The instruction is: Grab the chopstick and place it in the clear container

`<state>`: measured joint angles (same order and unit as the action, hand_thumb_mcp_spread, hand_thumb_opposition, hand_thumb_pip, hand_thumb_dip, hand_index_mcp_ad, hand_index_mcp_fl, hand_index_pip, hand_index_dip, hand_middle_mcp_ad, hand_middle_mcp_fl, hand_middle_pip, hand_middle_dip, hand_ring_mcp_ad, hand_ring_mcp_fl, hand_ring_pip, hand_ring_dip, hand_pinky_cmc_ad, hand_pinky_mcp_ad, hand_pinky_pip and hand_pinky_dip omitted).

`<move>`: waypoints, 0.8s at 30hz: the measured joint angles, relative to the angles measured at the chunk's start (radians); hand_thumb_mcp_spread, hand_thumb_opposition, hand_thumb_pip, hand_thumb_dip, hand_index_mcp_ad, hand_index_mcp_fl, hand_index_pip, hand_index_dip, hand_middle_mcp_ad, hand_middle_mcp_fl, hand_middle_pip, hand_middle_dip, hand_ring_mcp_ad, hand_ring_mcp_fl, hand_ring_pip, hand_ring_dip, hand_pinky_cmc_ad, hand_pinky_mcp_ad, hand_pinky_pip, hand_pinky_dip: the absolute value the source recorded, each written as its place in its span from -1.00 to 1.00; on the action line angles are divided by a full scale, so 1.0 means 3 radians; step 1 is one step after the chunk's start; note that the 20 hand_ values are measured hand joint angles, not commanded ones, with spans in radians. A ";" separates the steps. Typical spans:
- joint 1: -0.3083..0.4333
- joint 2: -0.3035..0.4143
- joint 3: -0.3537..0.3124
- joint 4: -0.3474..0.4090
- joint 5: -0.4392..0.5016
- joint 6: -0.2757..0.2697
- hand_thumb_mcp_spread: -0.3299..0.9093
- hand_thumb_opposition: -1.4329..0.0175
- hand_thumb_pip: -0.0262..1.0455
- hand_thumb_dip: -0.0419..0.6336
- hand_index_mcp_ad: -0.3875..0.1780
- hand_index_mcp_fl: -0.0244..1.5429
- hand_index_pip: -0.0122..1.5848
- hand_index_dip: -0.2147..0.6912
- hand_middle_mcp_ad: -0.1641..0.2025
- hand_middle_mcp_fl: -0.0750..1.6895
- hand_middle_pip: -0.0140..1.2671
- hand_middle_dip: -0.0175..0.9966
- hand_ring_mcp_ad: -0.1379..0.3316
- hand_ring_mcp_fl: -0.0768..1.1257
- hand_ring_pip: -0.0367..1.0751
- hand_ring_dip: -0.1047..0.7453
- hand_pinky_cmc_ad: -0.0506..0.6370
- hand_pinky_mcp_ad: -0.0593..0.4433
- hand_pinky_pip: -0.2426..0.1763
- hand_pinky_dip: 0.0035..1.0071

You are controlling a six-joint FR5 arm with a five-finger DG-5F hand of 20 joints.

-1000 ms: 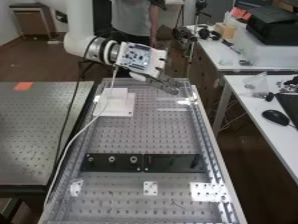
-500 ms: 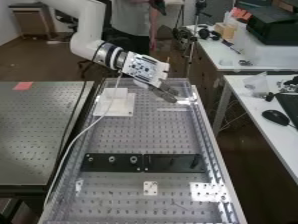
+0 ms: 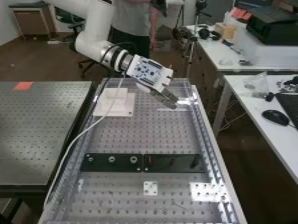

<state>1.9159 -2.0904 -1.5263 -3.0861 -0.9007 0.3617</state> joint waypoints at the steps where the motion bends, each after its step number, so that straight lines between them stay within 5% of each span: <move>1: -0.0003 -0.0023 0.0041 -0.0059 -0.0007 -0.0010 0.59 -0.55 -0.17 -0.01 -0.14 0.92 -0.96 0.31 -0.10 1.00 -0.73 0.31 0.14 0.26 -0.75 0.03 0.44 0.03 0.40 -0.63; 24: -0.0074 -0.0348 0.0602 -0.0777 -0.0147 -0.0050 0.57 -0.57 -0.17 -0.01 -0.15 0.92 -0.97 0.38 -0.10 0.99 -0.74 0.29 0.15 0.30 -0.75 0.03 0.45 0.03 0.39 -0.34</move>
<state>1.8935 -2.1948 -1.3457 -3.3193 -0.9447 0.3467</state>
